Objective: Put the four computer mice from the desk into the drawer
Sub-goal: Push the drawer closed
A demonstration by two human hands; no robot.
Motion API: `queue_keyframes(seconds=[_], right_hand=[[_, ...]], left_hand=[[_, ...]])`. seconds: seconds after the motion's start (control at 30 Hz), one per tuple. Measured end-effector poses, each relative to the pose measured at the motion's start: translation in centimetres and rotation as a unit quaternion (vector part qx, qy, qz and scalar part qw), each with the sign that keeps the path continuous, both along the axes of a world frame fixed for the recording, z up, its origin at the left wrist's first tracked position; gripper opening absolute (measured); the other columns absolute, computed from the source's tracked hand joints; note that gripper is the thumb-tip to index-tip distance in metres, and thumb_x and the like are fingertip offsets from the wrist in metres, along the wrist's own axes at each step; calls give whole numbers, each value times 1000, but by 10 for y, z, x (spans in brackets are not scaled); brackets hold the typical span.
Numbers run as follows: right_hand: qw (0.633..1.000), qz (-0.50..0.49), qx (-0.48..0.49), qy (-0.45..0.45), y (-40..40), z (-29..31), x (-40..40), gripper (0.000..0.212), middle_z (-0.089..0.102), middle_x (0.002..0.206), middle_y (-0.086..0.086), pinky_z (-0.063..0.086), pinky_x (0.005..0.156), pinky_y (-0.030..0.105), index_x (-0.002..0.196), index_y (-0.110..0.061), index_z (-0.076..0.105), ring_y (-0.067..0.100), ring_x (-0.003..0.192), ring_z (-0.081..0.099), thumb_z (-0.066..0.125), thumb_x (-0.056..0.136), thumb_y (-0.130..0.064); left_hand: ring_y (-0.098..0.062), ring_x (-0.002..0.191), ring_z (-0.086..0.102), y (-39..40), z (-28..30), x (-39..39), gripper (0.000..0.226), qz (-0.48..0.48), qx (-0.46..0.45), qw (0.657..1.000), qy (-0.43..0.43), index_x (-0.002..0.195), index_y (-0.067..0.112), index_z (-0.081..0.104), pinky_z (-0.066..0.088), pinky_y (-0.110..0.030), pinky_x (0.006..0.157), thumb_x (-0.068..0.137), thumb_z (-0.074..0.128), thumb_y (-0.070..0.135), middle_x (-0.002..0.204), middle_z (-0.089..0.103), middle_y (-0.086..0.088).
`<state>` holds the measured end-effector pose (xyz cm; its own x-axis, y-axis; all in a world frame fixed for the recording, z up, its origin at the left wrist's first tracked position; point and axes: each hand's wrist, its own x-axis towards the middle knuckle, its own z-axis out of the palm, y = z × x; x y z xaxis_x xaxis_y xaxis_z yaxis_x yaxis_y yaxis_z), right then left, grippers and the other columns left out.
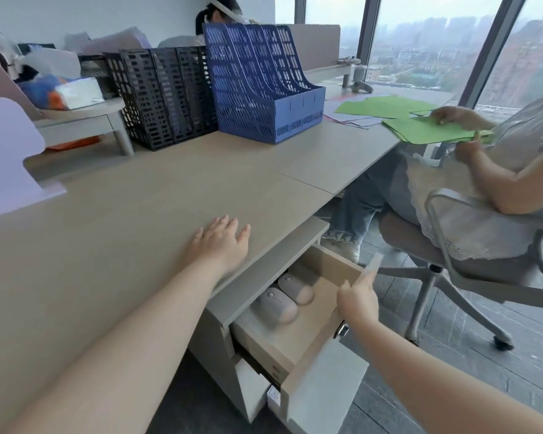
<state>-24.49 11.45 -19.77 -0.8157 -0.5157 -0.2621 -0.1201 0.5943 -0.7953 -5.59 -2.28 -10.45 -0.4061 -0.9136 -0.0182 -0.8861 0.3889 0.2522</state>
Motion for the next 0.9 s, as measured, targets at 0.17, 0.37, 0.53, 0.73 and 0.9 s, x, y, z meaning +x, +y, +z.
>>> queue_keyframes(seconds=[0.17,0.37,0.53,0.73,0.9], right_hand=[[998,36,-43,-43,-19,-3,33,35,60,102,20,41,82,42,103,-2,43,39,102,57,28,101,-33],[984,85,-134,-82,-26,-20,65,44,47,143,-3,32,110,38,143,-24,34,23,131,44,28,101,-34],[985,84,-135,-70,-40,-38,66,46,39,150,-11,33,114,39,146,-35,27,17,137,40,33,100,-28],[985,133,-107,-37,-59,-41,70,50,35,153,-10,37,110,35,149,-35,16,19,136,41,30,101,-29],[986,148,-80,-17,-59,-41,65,50,49,143,-1,40,90,30,149,-33,16,25,123,52,30,101,-30]], left_hand=[[-12,146,8,-13,-4,6,57,-19,-18,1000,-5,148,21,23,5,-37,120,98,21,49,160,13,4],[-10,146,9,-25,-5,7,57,-31,-27,999,11,147,22,25,6,-37,120,97,24,50,159,15,5],[-10,146,10,-28,-7,5,57,-30,-37,999,17,147,22,26,6,-37,119,97,25,50,159,16,4],[-11,146,10,-30,-9,4,58,-30,-47,998,15,147,22,25,7,-39,120,96,26,50,159,16,3],[-11,146,11,-30,-11,5,58,-33,-48,998,14,147,22,25,9,-39,120,96,26,50,159,17,3]])
